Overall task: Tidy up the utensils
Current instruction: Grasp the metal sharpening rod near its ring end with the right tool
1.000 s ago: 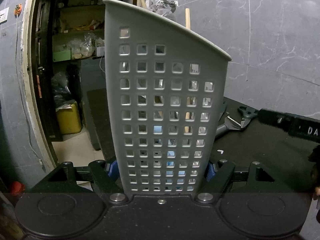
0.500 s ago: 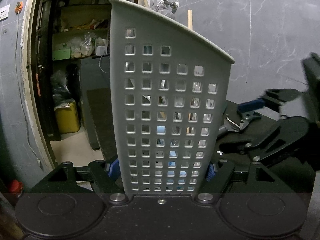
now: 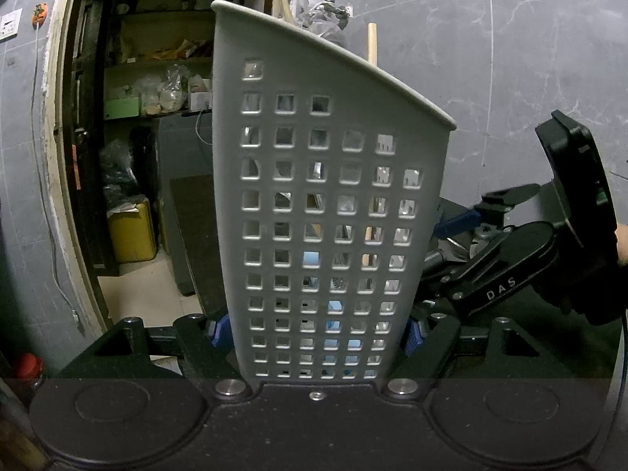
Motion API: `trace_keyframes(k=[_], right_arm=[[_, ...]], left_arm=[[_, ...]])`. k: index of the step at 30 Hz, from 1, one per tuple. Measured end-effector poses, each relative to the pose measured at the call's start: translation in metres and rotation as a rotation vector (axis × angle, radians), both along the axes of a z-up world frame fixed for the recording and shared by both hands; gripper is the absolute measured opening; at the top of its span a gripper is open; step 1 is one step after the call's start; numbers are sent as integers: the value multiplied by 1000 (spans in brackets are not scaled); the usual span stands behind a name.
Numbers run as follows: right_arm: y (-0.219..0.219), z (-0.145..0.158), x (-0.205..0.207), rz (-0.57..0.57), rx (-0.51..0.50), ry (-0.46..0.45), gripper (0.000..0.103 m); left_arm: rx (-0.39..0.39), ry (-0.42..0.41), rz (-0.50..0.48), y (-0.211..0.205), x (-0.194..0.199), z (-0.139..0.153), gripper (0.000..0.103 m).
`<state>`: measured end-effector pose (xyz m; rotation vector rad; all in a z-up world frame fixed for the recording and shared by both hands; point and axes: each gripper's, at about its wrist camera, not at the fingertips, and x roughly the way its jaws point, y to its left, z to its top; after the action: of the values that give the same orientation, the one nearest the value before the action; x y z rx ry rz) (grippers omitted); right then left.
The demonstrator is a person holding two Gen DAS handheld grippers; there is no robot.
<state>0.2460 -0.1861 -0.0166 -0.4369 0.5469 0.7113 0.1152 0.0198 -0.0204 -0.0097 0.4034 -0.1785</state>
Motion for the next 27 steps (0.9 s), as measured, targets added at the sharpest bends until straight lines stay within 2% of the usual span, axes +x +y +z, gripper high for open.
trace_keyframes(k=[4, 7, 14, 16, 18, 21, 27], right_arm=[[-11, -1, 4, -28, 68, 64, 95], [-20, -1, 9, -53, 99, 92, 95], [-34, 0, -15, -81, 111, 129, 94], [-32, 1, -22, -64, 98, 124, 94], [-27, 5, -25, -55, 68, 78, 95], [-18, 11, -15, -51, 74, 51, 95], [-13, 13, 29, -52, 189, 169, 96]], left_arm=[[2, 1, 0, -2, 0, -1, 79], [3, -1, 0, -1, -1, 0, 79], [2, -1, 0, -1, -1, 0, 79], [4, 0, 1, -2, -1, 0, 79], [7, 0, 3, -3, -1, 0, 79], [10, -1, 6, -4, -1, 1, 79], [13, -2, 7, -6, -1, 3, 79]])
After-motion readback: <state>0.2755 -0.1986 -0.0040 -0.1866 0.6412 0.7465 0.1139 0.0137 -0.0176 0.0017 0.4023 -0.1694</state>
